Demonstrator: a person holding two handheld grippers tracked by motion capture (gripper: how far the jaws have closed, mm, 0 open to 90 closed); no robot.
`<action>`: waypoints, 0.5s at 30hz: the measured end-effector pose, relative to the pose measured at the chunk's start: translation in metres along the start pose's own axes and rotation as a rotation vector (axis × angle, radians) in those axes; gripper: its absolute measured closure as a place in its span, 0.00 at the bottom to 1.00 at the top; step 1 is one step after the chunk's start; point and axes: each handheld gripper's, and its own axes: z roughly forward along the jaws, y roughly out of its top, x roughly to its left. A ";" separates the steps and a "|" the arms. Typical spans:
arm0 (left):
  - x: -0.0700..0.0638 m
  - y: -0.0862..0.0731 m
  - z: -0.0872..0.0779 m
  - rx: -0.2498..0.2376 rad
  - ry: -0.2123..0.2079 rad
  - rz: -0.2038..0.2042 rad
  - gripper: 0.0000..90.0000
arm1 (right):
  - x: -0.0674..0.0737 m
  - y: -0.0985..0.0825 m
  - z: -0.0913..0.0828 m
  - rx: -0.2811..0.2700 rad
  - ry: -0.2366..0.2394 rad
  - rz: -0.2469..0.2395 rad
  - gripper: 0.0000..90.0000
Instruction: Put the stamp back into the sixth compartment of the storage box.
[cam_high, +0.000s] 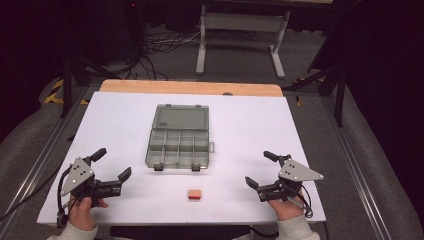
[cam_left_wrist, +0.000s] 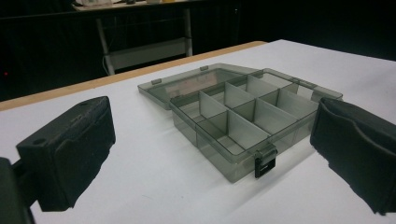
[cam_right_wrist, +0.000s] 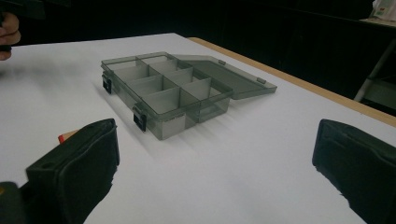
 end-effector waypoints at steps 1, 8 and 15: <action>0.000 0.000 0.000 0.000 0.000 0.000 0.01 | 0.000 0.000 0.000 0.000 0.000 0.001 0.01; -0.001 0.000 0.000 -0.003 0.003 0.000 0.01 | 0.002 0.000 0.002 0.006 0.011 -0.006 0.01; 0.000 0.000 -0.001 0.000 0.007 0.001 0.01 | 0.003 0.001 0.004 0.010 0.030 -0.010 0.02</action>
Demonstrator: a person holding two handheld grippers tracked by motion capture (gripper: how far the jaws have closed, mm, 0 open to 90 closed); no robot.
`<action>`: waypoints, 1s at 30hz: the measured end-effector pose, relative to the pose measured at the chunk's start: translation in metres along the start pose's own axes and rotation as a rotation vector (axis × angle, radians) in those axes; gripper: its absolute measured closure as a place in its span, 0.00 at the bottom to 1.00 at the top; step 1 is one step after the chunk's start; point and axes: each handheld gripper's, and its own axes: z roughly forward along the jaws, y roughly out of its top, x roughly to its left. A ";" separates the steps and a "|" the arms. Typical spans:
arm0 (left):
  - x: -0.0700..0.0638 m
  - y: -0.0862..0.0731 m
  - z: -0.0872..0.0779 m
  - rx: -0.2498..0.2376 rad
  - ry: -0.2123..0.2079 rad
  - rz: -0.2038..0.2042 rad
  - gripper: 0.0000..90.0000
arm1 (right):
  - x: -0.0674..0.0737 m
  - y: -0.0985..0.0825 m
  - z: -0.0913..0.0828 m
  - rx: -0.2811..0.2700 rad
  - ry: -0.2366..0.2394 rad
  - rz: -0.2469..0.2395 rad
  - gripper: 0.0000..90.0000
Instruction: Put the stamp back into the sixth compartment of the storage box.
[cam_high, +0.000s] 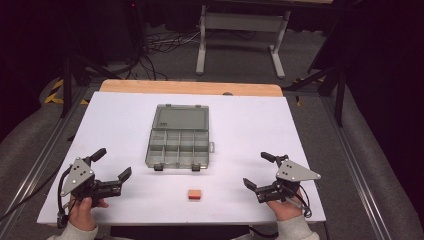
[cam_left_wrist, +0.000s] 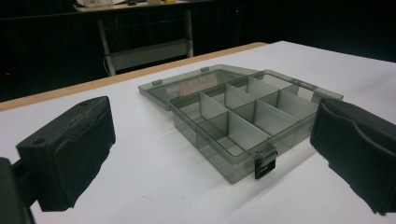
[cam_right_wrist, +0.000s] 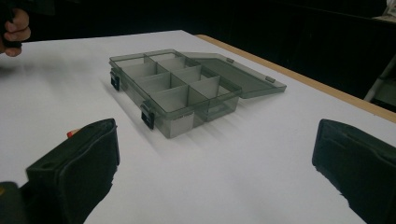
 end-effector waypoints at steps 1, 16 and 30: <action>0.000 0.000 0.000 -0.001 0.000 -0.001 0.01 | 0.000 0.000 0.000 0.002 0.004 0.002 0.02; 0.000 0.001 -0.001 0.000 0.007 0.007 0.01 | 0.005 0.013 0.021 0.049 0.122 0.013 0.03; -0.001 0.000 0.000 0.001 0.005 0.004 0.01 | 0.017 0.039 0.050 0.050 0.200 -0.044 0.05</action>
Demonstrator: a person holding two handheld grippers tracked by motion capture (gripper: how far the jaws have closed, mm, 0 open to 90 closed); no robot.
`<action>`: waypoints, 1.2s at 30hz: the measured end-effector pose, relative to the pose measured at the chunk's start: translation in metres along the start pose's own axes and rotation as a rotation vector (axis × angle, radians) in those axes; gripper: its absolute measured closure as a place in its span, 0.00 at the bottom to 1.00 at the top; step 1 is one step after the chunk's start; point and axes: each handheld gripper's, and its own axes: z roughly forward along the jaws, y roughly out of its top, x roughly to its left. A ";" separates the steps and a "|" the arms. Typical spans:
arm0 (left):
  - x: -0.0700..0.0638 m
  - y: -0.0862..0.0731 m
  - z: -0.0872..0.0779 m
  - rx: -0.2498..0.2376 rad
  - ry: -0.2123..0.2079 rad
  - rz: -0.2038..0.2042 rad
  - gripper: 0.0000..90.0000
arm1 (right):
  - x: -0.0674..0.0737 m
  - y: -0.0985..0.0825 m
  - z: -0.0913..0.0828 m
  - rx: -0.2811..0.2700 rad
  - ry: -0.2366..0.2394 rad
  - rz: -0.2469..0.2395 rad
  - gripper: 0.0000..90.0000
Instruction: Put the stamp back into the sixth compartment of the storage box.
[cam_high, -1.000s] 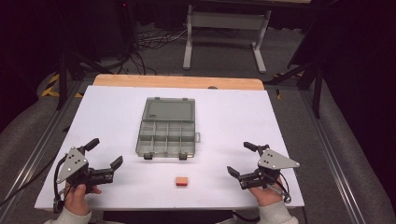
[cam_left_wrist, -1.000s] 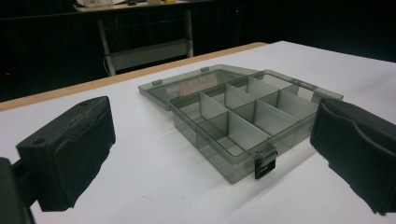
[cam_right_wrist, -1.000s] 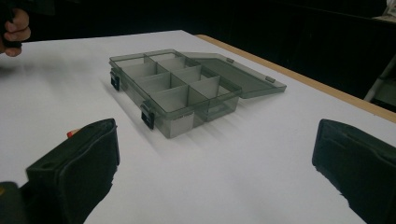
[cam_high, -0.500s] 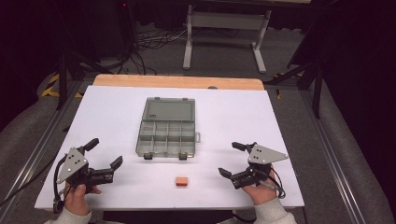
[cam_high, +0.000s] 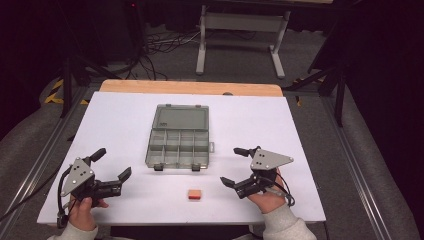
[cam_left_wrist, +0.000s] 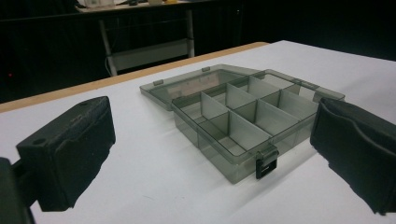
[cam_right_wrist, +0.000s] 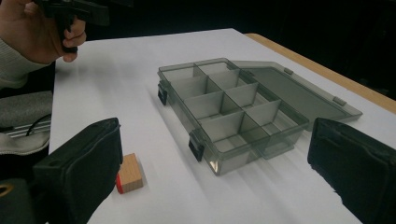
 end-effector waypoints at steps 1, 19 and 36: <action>0.000 0.000 0.000 0.000 -0.001 0.001 0.01 | 0.000 0.001 0.002 -0.001 0.005 -0.005 0.05; 0.000 0.000 0.000 -0.004 -0.003 0.002 0.01 | 0.010 0.026 0.038 0.038 0.086 -0.069 0.12; 0.000 0.000 0.000 -0.003 -0.007 0.003 0.01 | 0.017 0.039 0.064 0.080 0.140 -0.097 0.14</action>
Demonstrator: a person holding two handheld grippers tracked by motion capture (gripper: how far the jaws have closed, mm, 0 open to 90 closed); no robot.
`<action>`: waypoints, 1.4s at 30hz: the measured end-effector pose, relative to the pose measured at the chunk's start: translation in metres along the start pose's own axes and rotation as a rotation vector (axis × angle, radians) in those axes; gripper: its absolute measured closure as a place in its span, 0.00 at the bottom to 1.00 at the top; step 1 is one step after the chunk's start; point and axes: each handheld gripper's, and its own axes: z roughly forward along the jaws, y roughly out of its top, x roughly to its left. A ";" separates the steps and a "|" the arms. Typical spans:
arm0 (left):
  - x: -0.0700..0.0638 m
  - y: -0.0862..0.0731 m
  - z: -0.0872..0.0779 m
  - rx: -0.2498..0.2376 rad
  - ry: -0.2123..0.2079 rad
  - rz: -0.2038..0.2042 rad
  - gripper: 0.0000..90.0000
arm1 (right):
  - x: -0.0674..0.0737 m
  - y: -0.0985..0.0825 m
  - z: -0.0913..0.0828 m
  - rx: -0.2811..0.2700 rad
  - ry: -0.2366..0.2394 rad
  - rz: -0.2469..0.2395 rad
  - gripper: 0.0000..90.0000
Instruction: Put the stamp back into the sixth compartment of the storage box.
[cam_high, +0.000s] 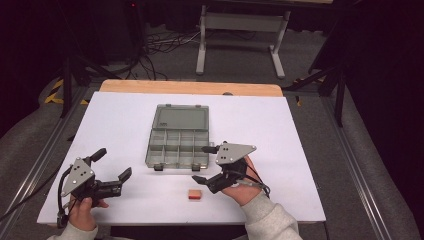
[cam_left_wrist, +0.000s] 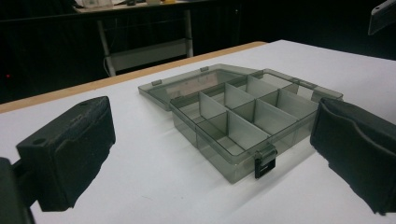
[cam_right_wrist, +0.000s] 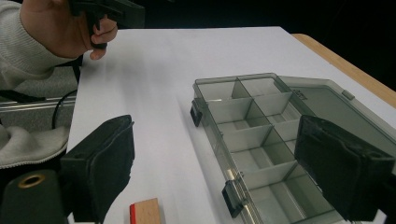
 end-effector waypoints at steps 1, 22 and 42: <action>0.000 0.000 0.000 0.000 0.000 0.000 0.01 | 0.000 0.000 0.000 0.000 0.000 0.000 0.14; 0.000 0.000 0.000 0.003 -0.002 0.000 0.01 | 0.001 0.017 0.024 0.053 0.067 -0.028 0.15; 0.001 0.000 0.000 0.003 -0.002 0.000 0.01 | 0.001 0.020 0.034 0.210 0.159 -0.021 0.24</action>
